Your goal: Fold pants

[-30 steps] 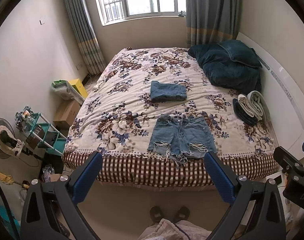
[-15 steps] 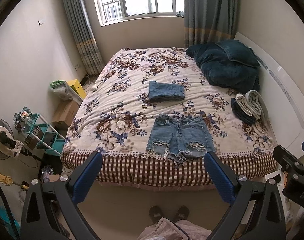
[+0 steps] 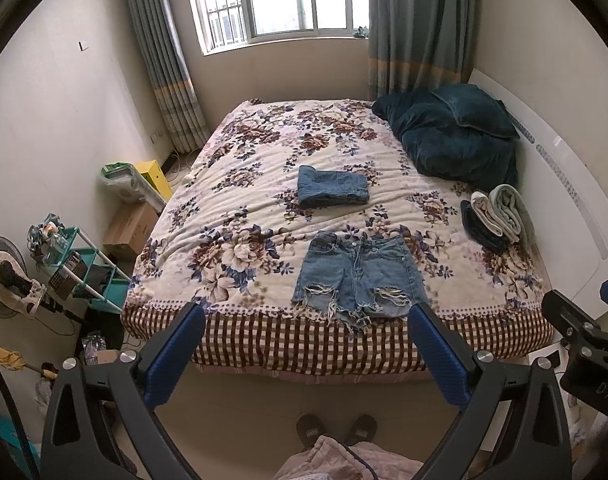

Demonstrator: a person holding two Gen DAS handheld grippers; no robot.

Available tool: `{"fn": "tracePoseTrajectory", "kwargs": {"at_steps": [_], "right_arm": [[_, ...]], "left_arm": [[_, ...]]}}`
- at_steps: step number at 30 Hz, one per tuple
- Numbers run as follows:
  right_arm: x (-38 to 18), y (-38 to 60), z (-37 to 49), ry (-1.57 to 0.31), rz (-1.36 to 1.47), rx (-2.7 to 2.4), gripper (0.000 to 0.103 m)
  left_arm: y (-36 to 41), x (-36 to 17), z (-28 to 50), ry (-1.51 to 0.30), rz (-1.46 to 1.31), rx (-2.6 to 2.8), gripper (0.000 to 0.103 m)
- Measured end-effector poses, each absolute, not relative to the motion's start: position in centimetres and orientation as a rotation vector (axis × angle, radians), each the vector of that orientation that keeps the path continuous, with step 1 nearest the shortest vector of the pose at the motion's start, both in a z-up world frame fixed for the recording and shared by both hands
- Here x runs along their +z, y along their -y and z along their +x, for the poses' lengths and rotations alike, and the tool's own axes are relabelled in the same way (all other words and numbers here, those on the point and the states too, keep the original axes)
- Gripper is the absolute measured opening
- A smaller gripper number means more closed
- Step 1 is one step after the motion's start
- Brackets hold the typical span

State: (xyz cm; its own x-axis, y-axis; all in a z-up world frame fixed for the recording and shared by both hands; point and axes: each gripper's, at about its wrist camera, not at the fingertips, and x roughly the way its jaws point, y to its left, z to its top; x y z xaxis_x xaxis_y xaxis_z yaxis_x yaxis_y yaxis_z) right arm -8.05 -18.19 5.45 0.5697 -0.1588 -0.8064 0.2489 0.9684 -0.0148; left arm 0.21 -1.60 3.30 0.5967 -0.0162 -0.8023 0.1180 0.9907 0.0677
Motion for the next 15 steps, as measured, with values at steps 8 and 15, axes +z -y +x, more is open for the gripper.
{"fn": "tracePoseTrajectory", "kwargs": {"at_steps": [8,15], "right_arm": [[5.7,17.7,-8.1,-0.930,0.109,-0.237,0.103],[5.9,17.7,-7.7,-0.927,0.112,-0.231,0.103]], "left_arm": [[0.9,3.5,-0.4,-0.914,0.113,-0.073,0.103],[0.7,3.5,-0.5,-0.912,0.116,-0.075,0.103]]}}
